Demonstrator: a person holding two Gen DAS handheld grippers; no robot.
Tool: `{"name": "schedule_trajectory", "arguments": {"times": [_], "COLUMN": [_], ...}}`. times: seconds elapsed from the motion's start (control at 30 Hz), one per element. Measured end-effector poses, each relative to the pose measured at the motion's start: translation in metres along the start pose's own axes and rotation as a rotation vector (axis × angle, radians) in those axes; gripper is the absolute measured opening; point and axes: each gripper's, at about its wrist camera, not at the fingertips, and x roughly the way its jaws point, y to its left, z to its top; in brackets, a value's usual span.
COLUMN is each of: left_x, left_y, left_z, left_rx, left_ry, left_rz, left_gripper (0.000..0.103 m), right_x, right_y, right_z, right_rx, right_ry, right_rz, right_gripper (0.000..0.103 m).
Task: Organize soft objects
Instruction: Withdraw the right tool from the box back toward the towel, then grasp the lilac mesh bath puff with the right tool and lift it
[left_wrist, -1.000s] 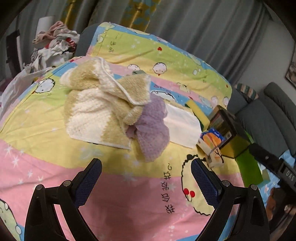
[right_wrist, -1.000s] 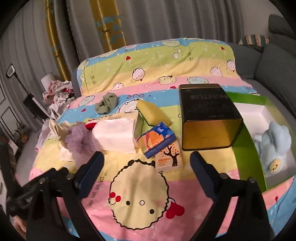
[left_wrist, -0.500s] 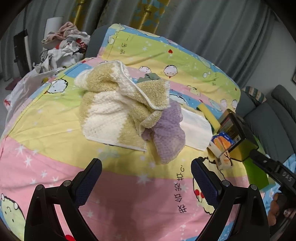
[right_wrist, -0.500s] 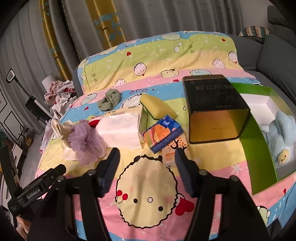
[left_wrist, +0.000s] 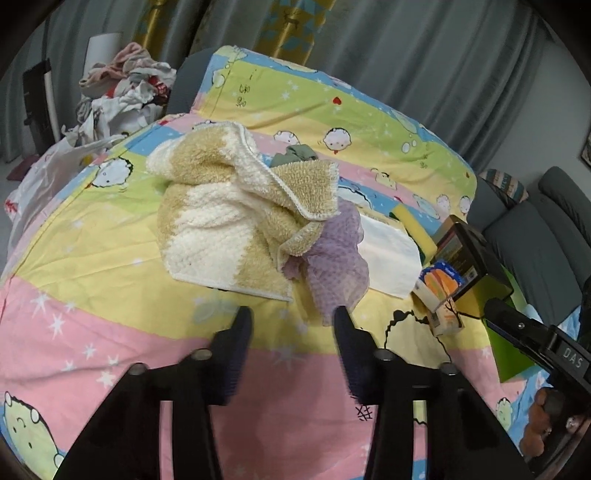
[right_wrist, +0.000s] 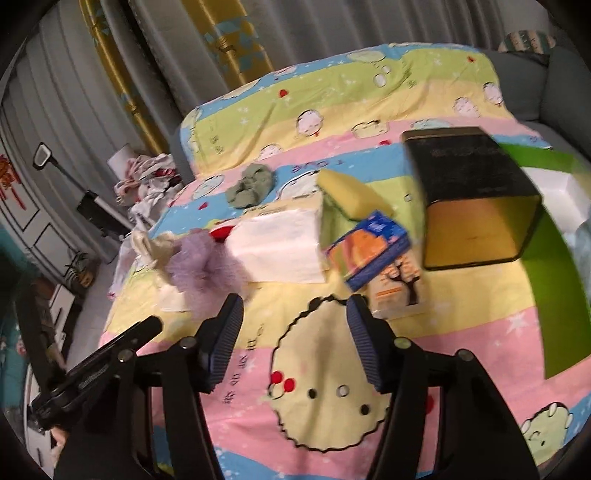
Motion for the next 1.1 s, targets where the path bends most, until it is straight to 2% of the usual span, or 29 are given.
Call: {"name": "schedule_trajectory", "arguments": {"times": [0.1,0.23,0.4,0.47,0.57,0.63,0.73,0.77,0.83,0.9,0.97,1.1], "left_x": [-0.004,-0.011,-0.017,-0.017,-0.016,-0.016,-0.013,-0.013,-0.013,-0.013,-0.013,-0.012], "left_y": [0.003,0.010,0.032,0.040,0.047,0.050,0.050,0.049,0.048,0.047,0.046,0.046], "left_z": [0.001,0.005,0.012,0.013,0.014,0.014,0.014,0.013,0.013,0.012,0.012,0.012], "left_rx": [0.000,-0.004,-0.074,-0.095,-0.109,-0.120,-0.118,-0.108,-0.087,-0.066,-0.058,-0.072], "left_ry": [-0.007,-0.032,-0.042,-0.035,-0.023,-0.018,-0.005,0.001,0.001,-0.009,-0.004,0.012], "left_rz": [0.009,0.029,0.077,0.096,0.108,0.117,0.134,0.143,0.169,0.206,0.210,0.180], "left_gripper": [0.042,0.042,0.042,0.042,0.043,0.051,0.053,0.053,0.053,0.053,0.053,0.053], "right_x": [0.004,0.011,0.024,0.030,0.043,0.057,0.082,0.092,0.108,0.124,0.131,0.107], "right_y": [0.007,0.014,0.038,0.051,0.071,0.083,0.095,0.097,0.095,0.092,0.088,0.083], "right_z": [-0.001,0.000,0.009,0.014,0.024,0.030,0.033,0.032,0.029,0.025,0.021,0.015], "right_rx": [-0.013,-0.002,-0.020,-0.039,-0.062,-0.087,-0.105,-0.108,-0.092,-0.081,-0.060,-0.096], "right_ry": [0.000,0.038,0.056,0.066,0.088,0.103,0.138,0.153,0.169,0.217,0.247,0.208], "right_rz": [-0.024,0.024,0.075,0.087,0.121,0.143,0.146,0.150,0.165,0.185,0.189,0.202], "right_gripper": [0.059,0.065,0.084,0.087,0.090,0.091,0.090,0.086,0.063,0.023,0.012,0.009]}}
